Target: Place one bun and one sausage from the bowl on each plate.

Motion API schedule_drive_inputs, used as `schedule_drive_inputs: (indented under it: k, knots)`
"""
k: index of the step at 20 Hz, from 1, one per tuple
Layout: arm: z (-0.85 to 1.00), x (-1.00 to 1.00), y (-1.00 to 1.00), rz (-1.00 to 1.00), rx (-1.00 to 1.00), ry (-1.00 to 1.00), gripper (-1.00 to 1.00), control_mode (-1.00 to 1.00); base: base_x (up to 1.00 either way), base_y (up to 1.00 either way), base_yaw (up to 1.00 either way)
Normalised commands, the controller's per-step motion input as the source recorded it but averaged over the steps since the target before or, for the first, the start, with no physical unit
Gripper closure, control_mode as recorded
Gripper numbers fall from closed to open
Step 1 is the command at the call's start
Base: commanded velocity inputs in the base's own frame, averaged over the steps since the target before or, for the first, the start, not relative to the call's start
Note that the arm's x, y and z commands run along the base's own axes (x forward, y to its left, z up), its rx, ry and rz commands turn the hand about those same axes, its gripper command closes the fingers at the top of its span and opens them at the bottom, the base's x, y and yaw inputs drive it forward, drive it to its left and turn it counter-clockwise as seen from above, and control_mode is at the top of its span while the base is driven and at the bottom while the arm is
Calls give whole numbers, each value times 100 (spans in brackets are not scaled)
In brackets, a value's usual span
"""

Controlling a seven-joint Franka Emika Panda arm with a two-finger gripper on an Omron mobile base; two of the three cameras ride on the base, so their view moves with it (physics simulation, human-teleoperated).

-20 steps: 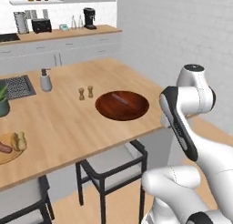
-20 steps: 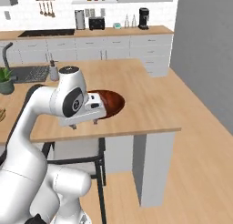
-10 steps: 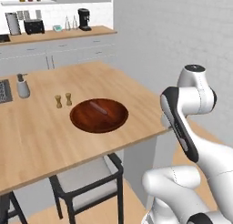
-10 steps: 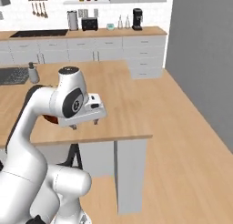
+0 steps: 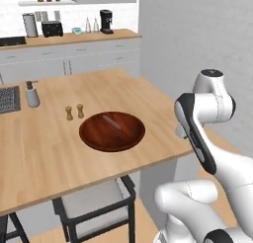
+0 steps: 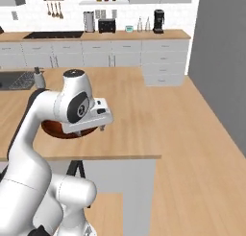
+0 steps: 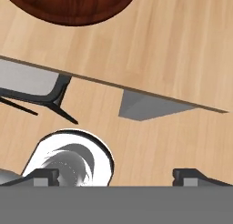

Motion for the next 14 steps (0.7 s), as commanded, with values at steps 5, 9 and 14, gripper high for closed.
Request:
schedule_drive_inputs:
  k: [5, 9, 14]
  knots:
    - [0, 0, 0, 0, 0, 0, -100, 100, 43, -31, 28]
    - [0, 0, 0, 0, 0, 0, -100, 100, 87, 12, 48]
    - [0, 0, 0, 0, 0, 0, -100, 100, 100, 1, 43]
